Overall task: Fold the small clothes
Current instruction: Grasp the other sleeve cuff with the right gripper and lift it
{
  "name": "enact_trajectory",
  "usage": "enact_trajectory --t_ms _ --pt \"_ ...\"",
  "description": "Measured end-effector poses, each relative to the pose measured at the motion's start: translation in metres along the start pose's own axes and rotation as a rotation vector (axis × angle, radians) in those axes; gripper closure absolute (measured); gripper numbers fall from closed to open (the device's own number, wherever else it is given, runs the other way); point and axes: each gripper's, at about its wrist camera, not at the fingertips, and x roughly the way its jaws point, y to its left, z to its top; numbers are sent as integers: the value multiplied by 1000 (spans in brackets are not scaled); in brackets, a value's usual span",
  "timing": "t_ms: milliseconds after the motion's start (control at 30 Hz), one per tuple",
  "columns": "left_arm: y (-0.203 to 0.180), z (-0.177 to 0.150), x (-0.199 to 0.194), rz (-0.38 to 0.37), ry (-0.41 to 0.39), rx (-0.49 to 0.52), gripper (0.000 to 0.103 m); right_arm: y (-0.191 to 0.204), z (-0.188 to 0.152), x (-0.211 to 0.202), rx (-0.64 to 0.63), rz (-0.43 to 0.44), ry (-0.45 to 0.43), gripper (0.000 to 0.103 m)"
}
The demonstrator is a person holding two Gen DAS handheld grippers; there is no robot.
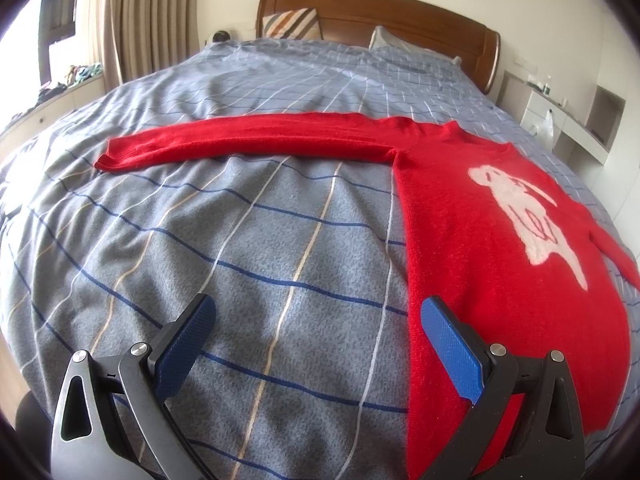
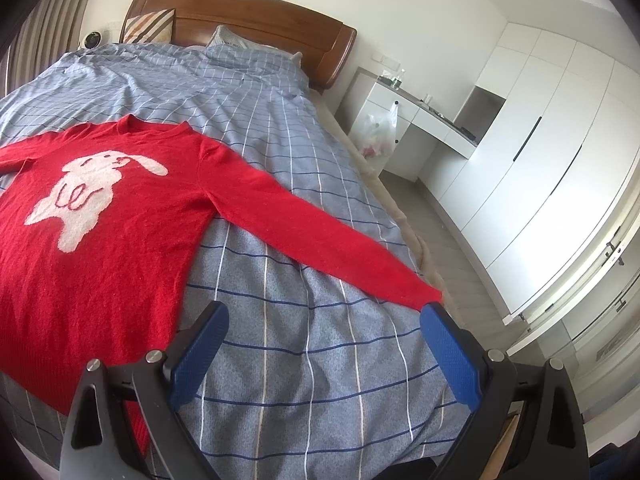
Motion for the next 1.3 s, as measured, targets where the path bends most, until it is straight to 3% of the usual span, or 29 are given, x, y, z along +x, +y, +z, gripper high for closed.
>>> enact_trajectory --t_ms 100,200,333,400,533,633,800,833,900,933,967,1033,1133,1300 --pt "3 0 0 3 -3 -5 0 -42 -5 20 175 239 -28 8" --pt "7 -1 0 8 -3 -18 0 -123 -24 58 553 448 -59 8" --pt "8 -2 2 9 1 -31 0 -206 -70 124 1051 580 18 8" --pt "5 -2 3 18 2 -19 0 -218 -84 149 1172 611 65 13" --pt "2 -5 3 32 0 4 0 -227 -91 178 1273 612 90 22" --pt "1 -6 4 40 1 9 0 -230 -89 202 1311 593 138 24" --pt "1 -7 5 49 3 6 0 -233 -82 228 1286 544 209 45" --pt "1 -7 6 51 4 7 0 -231 -77 232 1256 550 229 53" --pt "0 -7 7 54 5 8 0 -228 -70 237 1207 563 261 85" --pt "0 -7 6 53 5 7 0 -228 -65 238 1185 555 266 92" --pt "0 -7 6 53 4 6 0 -228 -54 235 1154 528 258 94" --pt "1 -7 7 50 4 0 0 -224 -26 226 1078 513 213 95" --pt "2 -5 7 40 1 -13 0 -193 48 198 915 548 107 95" --pt "8 -1 7 18 1 -37 0 -75 180 134 581 718 -43 95"
